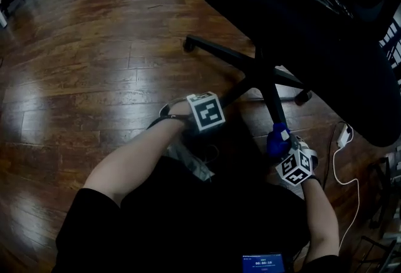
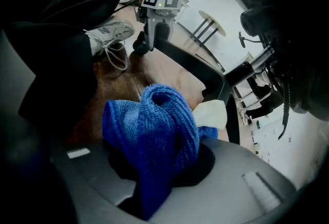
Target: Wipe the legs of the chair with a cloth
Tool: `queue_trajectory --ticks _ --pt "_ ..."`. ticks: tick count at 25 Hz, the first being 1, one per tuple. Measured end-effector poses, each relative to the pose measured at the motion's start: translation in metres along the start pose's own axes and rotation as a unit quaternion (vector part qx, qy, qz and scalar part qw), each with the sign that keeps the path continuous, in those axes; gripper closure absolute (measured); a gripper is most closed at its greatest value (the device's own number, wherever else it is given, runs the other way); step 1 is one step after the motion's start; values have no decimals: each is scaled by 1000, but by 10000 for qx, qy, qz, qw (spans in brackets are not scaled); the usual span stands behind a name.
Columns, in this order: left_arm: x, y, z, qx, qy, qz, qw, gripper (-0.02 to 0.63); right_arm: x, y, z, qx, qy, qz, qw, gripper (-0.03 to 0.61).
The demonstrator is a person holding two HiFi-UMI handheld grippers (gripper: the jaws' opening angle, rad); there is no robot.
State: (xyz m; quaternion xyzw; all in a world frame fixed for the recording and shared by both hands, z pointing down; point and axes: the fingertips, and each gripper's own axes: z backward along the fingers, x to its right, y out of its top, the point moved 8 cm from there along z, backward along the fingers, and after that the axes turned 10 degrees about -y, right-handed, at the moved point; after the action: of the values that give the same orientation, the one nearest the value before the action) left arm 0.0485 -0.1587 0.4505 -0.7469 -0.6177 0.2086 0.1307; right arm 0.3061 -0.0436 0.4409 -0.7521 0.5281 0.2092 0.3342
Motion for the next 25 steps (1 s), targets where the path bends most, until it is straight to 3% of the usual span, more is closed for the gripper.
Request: queue_trajectory --ticks 4,8,13,20,25 --pt "-1 -1 0 95 -92 65 9999 411 39 39 -37 22 -235 147 9996 505" --pt "-1 11 -3 262 -8 -223 9994 408 87 84 -75 54 -694 223 9973 505" --pt "-4 9 -1 503 -147 -104 9986 408 101 108 -92 146 -1171 286 9926 503" --pt "-9 -4 1 351 -77 189 9992 408 57 68 -58 -26 -689 488 9964 503" --pt "-8 -6 1 153 -56 243 9996 408 -3 8 -6 -282 118 715 9970 503"
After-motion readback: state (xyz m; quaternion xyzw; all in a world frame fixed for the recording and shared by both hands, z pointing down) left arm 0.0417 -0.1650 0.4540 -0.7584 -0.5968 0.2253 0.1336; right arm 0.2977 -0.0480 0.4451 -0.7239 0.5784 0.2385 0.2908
